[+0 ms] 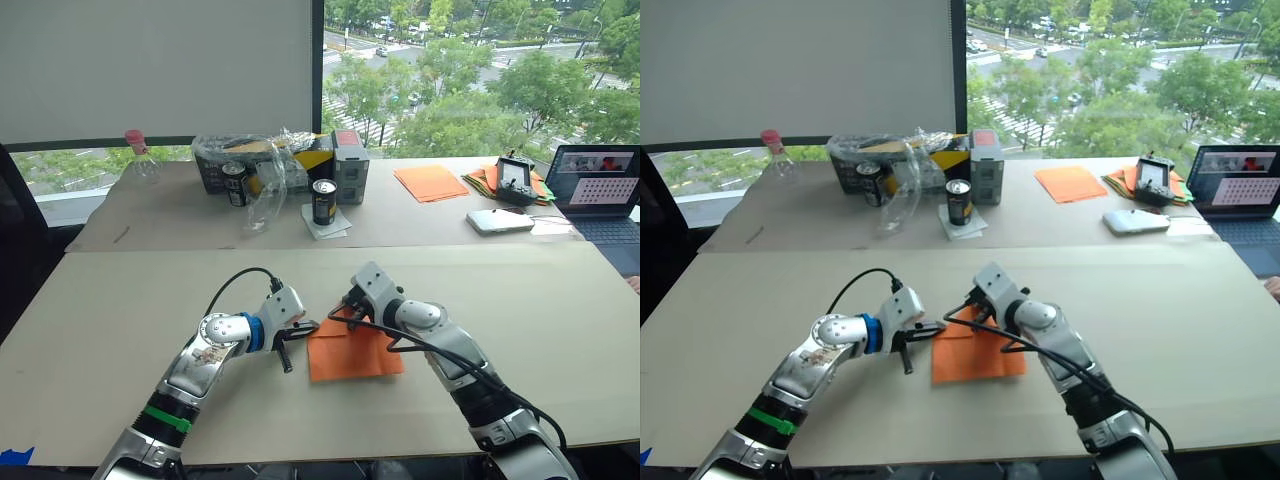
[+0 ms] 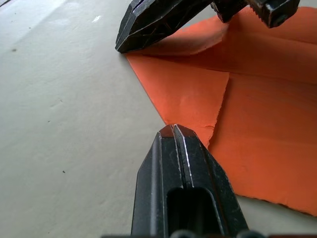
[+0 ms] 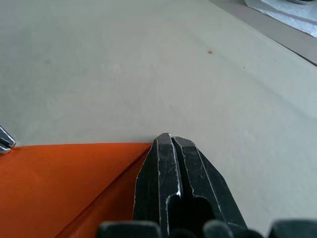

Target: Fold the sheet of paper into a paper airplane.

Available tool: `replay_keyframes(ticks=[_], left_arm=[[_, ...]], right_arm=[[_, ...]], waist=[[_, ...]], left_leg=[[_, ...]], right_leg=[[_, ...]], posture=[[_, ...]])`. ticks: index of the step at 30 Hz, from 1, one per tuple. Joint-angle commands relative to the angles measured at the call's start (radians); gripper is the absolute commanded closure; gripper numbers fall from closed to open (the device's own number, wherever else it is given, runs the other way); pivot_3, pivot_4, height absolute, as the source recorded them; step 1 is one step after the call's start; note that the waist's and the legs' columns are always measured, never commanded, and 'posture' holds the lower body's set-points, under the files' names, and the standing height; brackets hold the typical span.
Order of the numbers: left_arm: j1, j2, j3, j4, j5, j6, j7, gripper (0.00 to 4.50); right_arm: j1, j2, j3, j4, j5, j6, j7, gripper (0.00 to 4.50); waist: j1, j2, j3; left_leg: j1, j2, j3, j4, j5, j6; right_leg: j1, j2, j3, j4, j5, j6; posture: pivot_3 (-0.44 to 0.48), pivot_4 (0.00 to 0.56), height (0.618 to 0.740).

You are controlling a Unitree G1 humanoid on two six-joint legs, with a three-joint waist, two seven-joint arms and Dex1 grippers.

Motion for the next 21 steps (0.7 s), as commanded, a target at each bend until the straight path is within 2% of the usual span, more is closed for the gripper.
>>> replay_keyframes(ticks=[1, 5, 11, 16, 21], left_arm=[[0.022, 0.004, -0.051, 0.033, 0.027, 0.007, -0.017, 4.48], [0.02, 0.003, -0.052, 0.038, 0.027, 0.002, -0.017, 4.48], [0.007, -0.008, -0.054, 0.049, 0.026, -0.003, -0.012, 4.48], [-0.007, -0.037, -0.056, 0.077, 0.027, -0.016, 0.004, 4.48], [-0.02, -0.065, -0.047, 0.07, 0.009, -0.016, 0.006, 4.48]], right_arm=[[-0.01, 0.032, -0.077, -0.05, 0.055, -0.043, 0.009, 4.5], [-0.002, 0.033, -0.138, -0.131, 0.113, 0.008, 0.037, 4.5], [0.051, -0.073, -0.115, -0.208, 0.117, 0.096, 0.106, 4.5], [0.141, -0.043, -0.095, -0.208, 0.147, 0.067, 0.132, 4.5], [0.174, -0.038, -0.058, -0.202, 0.117, 0.077, 0.123, 4.5]], waist=[[-0.001, 0.0, 0.0], [0.0, 0.0, 0.0], [0.005, 0.0, 0.0], [0.006, 0.0, 0.0], [0.005, 0.0, 0.0]], left_leg=[[0.0, 0.0, 0.0, 0.0, 0.0, 0.0], [-0.001, 0.0, 0.0, 0.0, 0.0, 0.0], [-0.001, 0.0, 0.0, 0.0, 0.0, 0.001], [0.0, 0.0, 0.0, 0.0, 0.0, 0.001], [0.0, 0.0, 0.0, 0.0, 0.0, 0.001]], right_leg=[[0.0, 0.0, 0.0, 0.0, 0.0, 0.0], [-0.001, 0.0, 0.0, 0.0, 0.0, 0.0], [0.0, 0.0, 0.0, -0.001, 0.0, 0.0], [0.0, 0.0, 0.0, 0.0, 0.0, 0.0], [0.001, 0.0, 0.001, 0.0, 0.0, 0.0]], posture=[[0.0, 0.15, 0.695], [0.0, 0.15, 0.695], [0.0, 0.15, 0.695], [0.0, 0.15, 0.695], [0.0, 0.15, 0.695]])
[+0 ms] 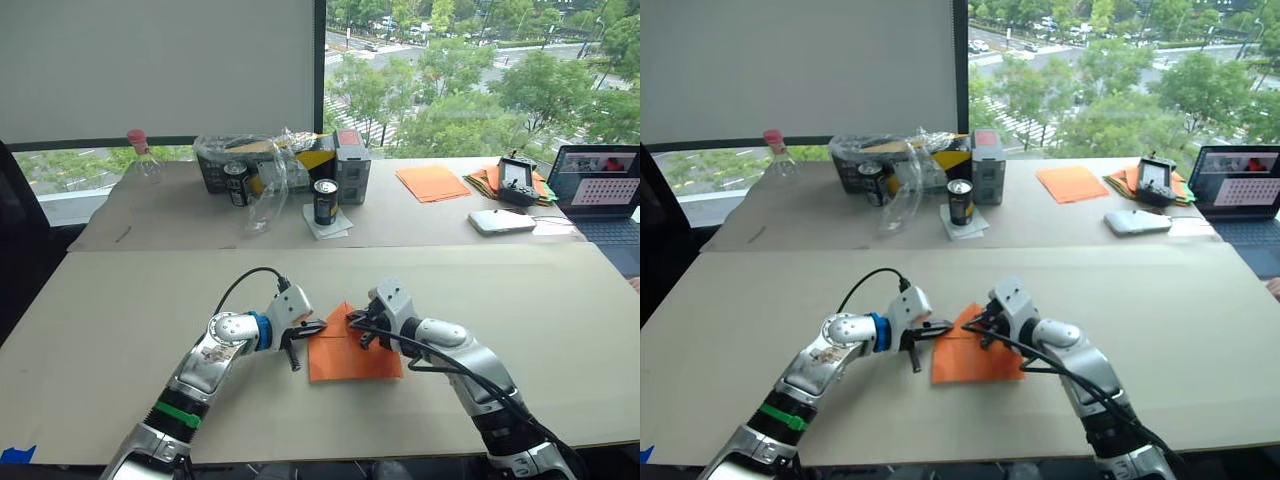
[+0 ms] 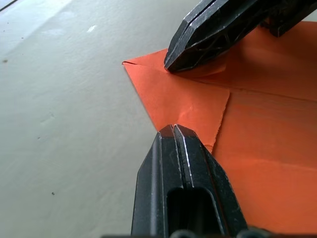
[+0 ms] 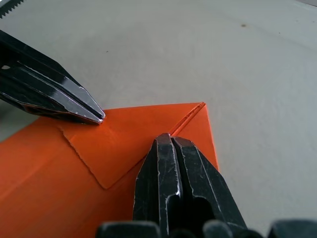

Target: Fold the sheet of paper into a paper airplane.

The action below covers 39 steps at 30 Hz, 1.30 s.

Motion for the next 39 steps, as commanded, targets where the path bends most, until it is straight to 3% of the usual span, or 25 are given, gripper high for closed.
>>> replay_keyframes(ticks=[1, 7, 14, 23, 33, 39], left_arm=[[0.008, -0.014, -0.019, 0.011, -0.001, 0.013, -0.008, 4.48], [-0.024, -0.05, 0.035, -0.012, -0.071, 0.065, -0.001, 4.48], [-0.04, -0.056, -0.021, 0.058, 0.005, 0.008, 0.025, 4.48], [-0.023, -0.072, -0.039, 0.081, 0.016, -0.015, 0.034, 4.48], [-0.023, -0.085, -0.042, 0.099, 0.016, -0.033, 0.037, 4.48], [-0.017, -0.097, -0.038, 0.099, 0.013, -0.028, 0.048, 4.48]], right_arm=[[0.015, -0.011, 0.029, -0.01, -0.028, -0.002, -0.008, 4.5], [0.017, -0.028, 0.047, 0.002, -0.065, 0.01, -0.025, 4.5], [0.027, -0.05, -0.056, -0.045, -0.02, 0.021, -0.039, 4.5], [0.08, -0.144, -0.091, -0.148, 0.006, 0.05, -0.001, 4.5], [0.116, -0.37, -0.103, -0.248, 0.004, 0.156, 0.073, 4.5], [0.171, -0.379, -0.084, -0.337, 0.101, 0.247, 0.144, 4.5]], waist=[[0.0, 0.0, 0.0], [-0.001, 0.0, 0.0], [0.005, 0.0, 0.0], [0.005, 0.0, 0.0], [0.014, 0.0, 0.0], [0.015, 0.0, 0.0]], left_leg=[[0.0, 0.0, 0.0, 0.0, 0.0, 0.0], [0.0, 0.0, 0.0, 0.0, 0.0, 0.0], [0.0, 0.0, 0.0, 0.0, 0.0, 0.0], [-0.001, 0.0, 0.0, 0.0, 0.0, 0.0], [-0.001, 0.0, 0.001, 0.0, -0.001, 0.001], [0.001, 0.0, 0.001, 0.0, -0.001, 0.002]], right_leg=[[0.0, 0.0, 0.0, 0.0, 0.0, 0.0], [0.0, 0.0, 0.0, 0.0, 0.0, 0.0], [0.0, 0.0, 0.0, 0.0, 0.0, 0.0], [0.0, 0.0, 0.0, -0.001, 0.0, 0.0], [0.0, 0.0, 0.0, -0.001, -0.001, 0.001], [0.005, -0.001, 0.0, -0.004, -0.001, 0.002]], posture=[[0.0, 0.15, 0.695], [0.0, 0.15, 0.695], [0.0, 0.15, 0.695], [0.0, 0.15, 0.695], [0.0, 0.15, 0.695], [0.0, 0.15, 0.695]])
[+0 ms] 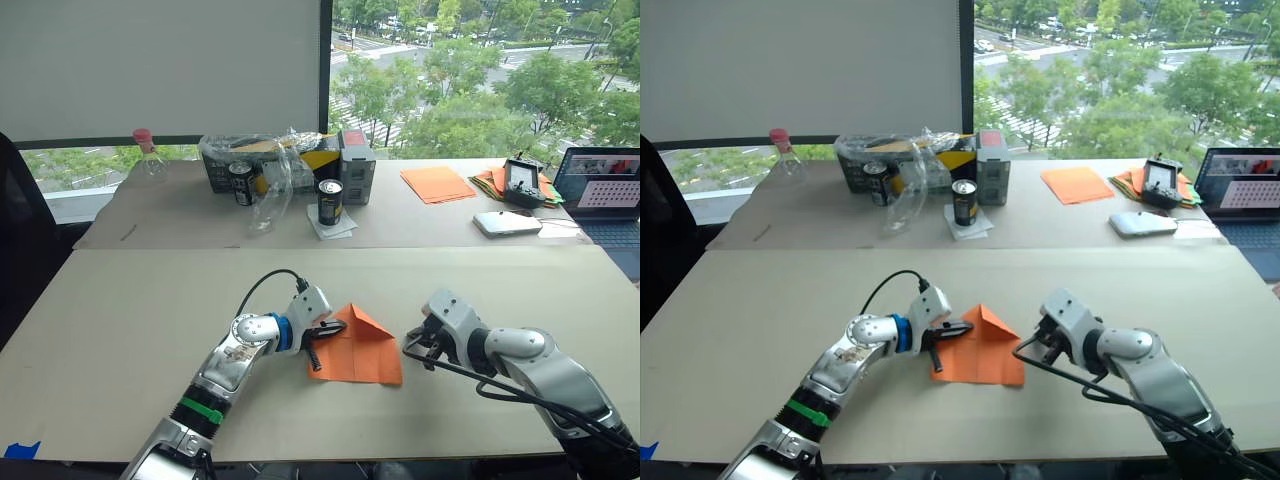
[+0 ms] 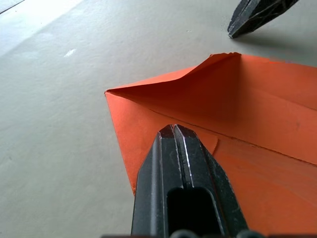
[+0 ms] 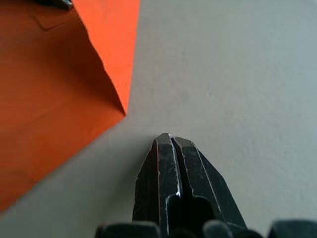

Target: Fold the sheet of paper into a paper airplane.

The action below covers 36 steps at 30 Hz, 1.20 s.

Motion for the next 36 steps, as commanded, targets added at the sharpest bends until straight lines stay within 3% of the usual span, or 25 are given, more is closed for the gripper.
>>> replay_keyframes(ticks=[1, 18, 25, 30, 36], left_arm=[[0.021, -0.005, -0.015, 0.016, 0.016, 0.009, 0.006, 4.48], [0.036, 0.011, 0.004, 0.009, 0.016, 0.006, 0.017, 4.48], [0.03, -0.007, 0.04, 0.007, 0.001, 0.019, 0.058, 4.48], [-0.006, 0.032, 0.045, 0.034, 0.058, 0.055, 0.112, 4.48], [-0.063, -0.028, 0.117, 0.034, -0.014, 0.084, 0.144, 4.48]], right_arm=[[0.013, -0.001, 0.012, -0.057, 0.048, 0.044, 0.03, 4.5], [-0.017, 0.118, -0.038, -0.041, 0.139, -0.047, 0.021, 4.5], [-0.044, 0.154, -0.016, -0.013, 0.129, -0.062, 0.013, 4.5], [-0.059, 0.153, -0.011, 0.019, 0.116, -0.077, 0.012, 4.5], [-0.07, 0.164, -0.003, 0.038, 0.118, -0.082, 0.002, 4.5]], waist=[[0.0, 0.0, 0.0], [-0.001, 0.0, 0.0], [0.0, 0.0, 0.0], [-0.003, 0.0, 0.0], [-0.002, 0.0, 0.0]], left_leg=[[0.0, 0.0, 0.0, 0.0, 0.0, 0.0], [0.003, 0.0, -0.001, 0.0, -0.001, 0.001], [0.002, 0.0, -0.001, 0.0, -0.001, 0.001], [0.003, 0.001, -0.001, 0.0, -0.001, 0.001], [0.002, 0.0, -0.001, 0.0, -0.001, 0.001]], right_leg=[[0.001, 0.0, 0.0, 0.0, 0.0, 0.0], [0.004, 0.0, -0.002, -0.002, 0.0, 0.001], [0.004, 0.0, -0.002, -0.002, 0.0, 0.001], [0.004, 0.0, -0.002, -0.002, 0.0, 0.001], [0.003, 0.0, -0.002, -0.002, -0.001, 0.002]], posture=[[0.0, 0.15, 0.695], [0.0, 0.15, 0.695], [0.0, 0.15, 0.695], [0.0, 0.15, 0.695], [0.0, 0.15, 0.695]])
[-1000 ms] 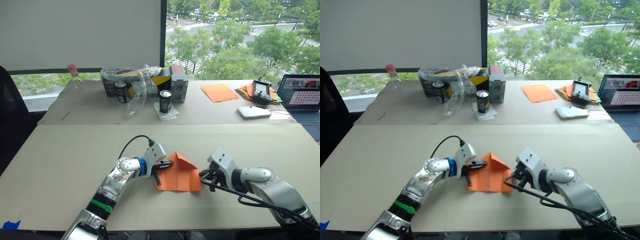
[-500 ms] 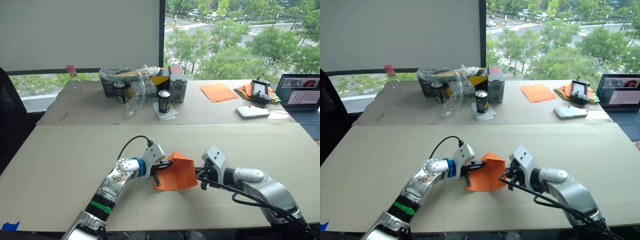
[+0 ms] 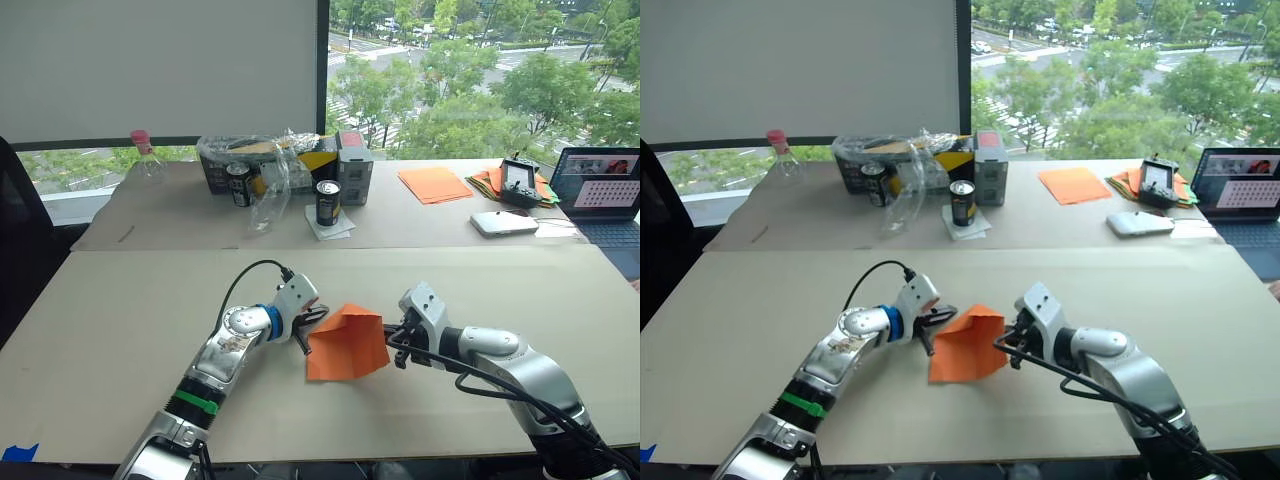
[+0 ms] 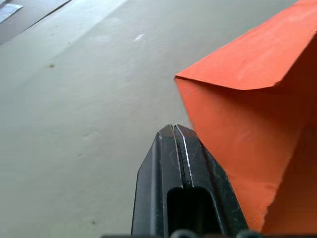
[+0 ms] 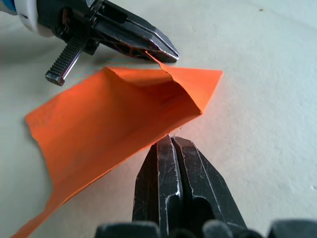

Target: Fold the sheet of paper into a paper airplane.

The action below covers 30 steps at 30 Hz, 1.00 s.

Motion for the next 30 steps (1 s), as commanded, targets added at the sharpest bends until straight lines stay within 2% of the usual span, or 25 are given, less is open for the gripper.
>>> replay_keyframes(ticks=[1, 6, 11, 17, 30], left_arm=[[-0.026, -0.05, 0.048, -0.006, -0.039, 0.032, 0.045, 4.48], [-0.065, -0.081, 0.047, -0.01, -0.026, 0.03, 0.075, 4.48], [-0.043, -0.092, 0.036, -0.055, -0.069, 0.049, 0.026, 4.48], [0.012, -0.066, 0.04, -0.126, -0.136, 0.072, -0.066, 4.48], [0.035, -0.025, -0.008, -0.101, -0.087, 0.061, -0.078, 4.48]], right_arm=[[-0.02, 0.015, -0.005, -0.009, 0.006, -0.017, -0.013, 4.5], [-0.027, 0.023, -0.001, 0.007, -0.001, -0.032, -0.023, 4.5], [-0.03, 0.02, 0.004, 0.014, -0.005, -0.036, -0.028, 4.5], [-0.033, 0.019, 0.006, 0.02, -0.013, -0.038, -0.032, 4.5], [-0.067, 0.061, 0.017, 0.012, -0.008, -0.037, -0.042, 4.5]], waist=[[0.001, 0.0, 0.0], [0.002, -0.001, 0.001], [-0.001, -0.001, 0.001], [-0.006, -0.001, 0.001], [-0.002, -0.001, 0.001]], left_leg=[[-0.001, 0.0, 0.0, 0.0, 0.0, 0.0], [-0.006, -0.001, 0.0, 0.0, 0.0, -0.001], [-0.008, -0.001, 0.0, 0.0, 0.001, -0.001], [-0.009, -0.001, 0.001, 0.0, 0.001, -0.001], [-0.009, -0.001, 0.001, 0.0, 0.001, -0.001]], right_leg=[[-0.001, 0.0, 0.0, 0.0, 0.0, 0.0], [-0.007, 0.0, 0.0, 0.001, 0.001, -0.001], [-0.01, 0.0, 0.001, 0.001, 0.001, -0.001], [-0.011, 0.0, 0.001, 0.002, 0.001, -0.001], [-0.011, 0.0, 0.001, 0.002, 0.001, -0.001]], posture=[[0.0, 0.15, 0.695], [0.0, 0.15, 0.695], [0.0, 0.15, 0.695], [0.0, 0.15, 0.695], [0.0, 0.15, 0.695]])
